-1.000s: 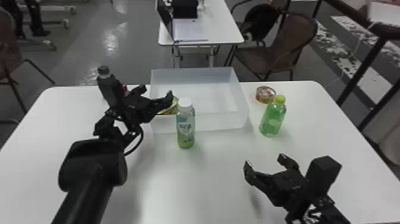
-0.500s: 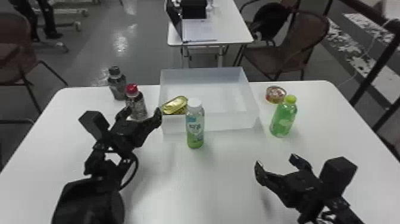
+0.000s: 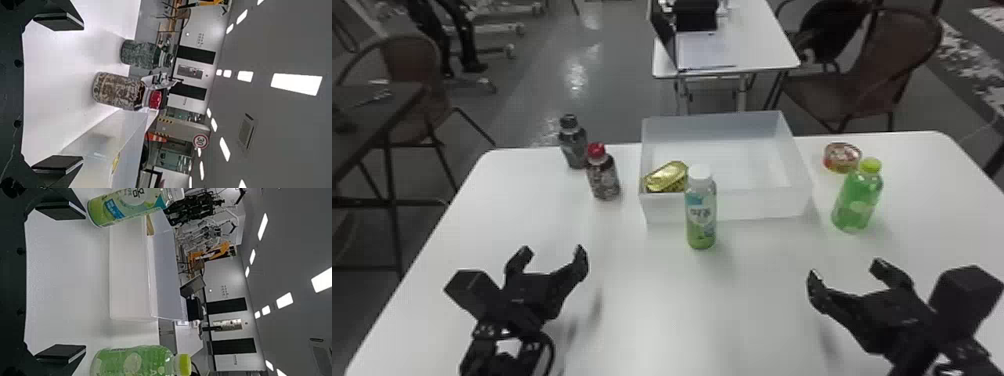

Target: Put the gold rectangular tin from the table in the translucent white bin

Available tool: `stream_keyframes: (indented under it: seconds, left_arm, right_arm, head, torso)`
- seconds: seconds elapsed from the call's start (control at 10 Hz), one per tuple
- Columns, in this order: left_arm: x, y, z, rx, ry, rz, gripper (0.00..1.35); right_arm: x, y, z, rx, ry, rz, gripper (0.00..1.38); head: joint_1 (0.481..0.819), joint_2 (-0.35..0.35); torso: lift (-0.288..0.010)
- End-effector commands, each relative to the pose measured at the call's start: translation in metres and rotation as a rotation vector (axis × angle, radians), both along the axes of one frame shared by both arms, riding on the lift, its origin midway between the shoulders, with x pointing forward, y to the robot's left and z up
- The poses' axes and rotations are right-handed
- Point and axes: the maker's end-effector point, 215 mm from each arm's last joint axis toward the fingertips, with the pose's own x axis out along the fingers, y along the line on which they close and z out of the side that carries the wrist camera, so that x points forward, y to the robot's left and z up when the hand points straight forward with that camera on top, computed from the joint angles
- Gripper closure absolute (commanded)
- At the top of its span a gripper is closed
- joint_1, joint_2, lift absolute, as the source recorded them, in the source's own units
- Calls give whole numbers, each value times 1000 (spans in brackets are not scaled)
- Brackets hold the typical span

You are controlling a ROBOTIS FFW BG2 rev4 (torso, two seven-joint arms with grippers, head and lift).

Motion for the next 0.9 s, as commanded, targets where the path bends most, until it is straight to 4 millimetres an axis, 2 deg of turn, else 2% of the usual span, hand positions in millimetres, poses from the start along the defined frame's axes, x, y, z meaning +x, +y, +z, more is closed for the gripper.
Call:
stream_keyframes:
  seconds: [0.0, 0.3, 0.5, 0.8]
  left_arm:
    - [-23, 20, -3, 71, 27, 24, 108]
    - [-49, 34, -11, 145, 79, 33, 87]
    - [-54, 41, -8, 187, 74, 44, 91]
    - [-54, 46, -8, 176, 74, 54, 91]
  right_arm:
    - [0, -1, 1, -3, -2, 1, 102]
    - [-4, -3, 0, -17, 0, 1, 101]
    - [-11, -8, -2, -34, 6, -20, 101]
    - [-11, -10, -2, -39, 5, -27, 102]
  head:
    - [695, 162]
    - [695, 203]
    - [695, 214]
    - [695, 224]
  torso:
    - [-131]
    - [-131]
    - [-131]
    - [-131]
